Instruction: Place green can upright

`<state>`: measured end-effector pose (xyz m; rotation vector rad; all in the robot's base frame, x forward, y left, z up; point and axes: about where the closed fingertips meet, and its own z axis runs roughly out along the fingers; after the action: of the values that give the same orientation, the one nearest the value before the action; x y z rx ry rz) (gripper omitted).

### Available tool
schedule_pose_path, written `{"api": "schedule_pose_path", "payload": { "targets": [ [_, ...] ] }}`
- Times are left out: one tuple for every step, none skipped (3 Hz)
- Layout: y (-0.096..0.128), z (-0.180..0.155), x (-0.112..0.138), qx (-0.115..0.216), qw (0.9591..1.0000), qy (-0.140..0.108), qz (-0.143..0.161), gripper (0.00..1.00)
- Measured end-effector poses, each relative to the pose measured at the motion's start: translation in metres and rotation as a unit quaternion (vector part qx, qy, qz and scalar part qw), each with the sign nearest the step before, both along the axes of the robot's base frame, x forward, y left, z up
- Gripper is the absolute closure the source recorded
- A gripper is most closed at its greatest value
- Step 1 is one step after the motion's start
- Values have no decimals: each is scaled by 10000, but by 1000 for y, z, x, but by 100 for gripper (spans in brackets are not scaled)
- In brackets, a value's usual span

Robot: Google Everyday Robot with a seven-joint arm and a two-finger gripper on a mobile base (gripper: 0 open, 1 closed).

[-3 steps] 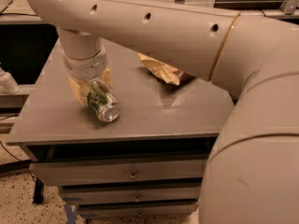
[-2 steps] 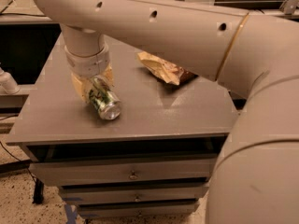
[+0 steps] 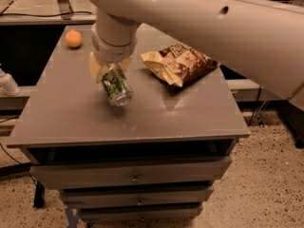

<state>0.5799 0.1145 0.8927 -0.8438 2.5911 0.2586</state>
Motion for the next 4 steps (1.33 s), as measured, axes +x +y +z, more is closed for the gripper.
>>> {"api": "schedule_pose_path", "payload": {
  "targets": [
    [-24,5,6,814,9958,-187,-376,100],
    [-31,13,18,1647,9838,-441,-559,100],
    [-22,45,49,2538,9606,-960,-600,100],
    [-6,86,80,3184,9320,-1682,-412,100]
  ]
}}
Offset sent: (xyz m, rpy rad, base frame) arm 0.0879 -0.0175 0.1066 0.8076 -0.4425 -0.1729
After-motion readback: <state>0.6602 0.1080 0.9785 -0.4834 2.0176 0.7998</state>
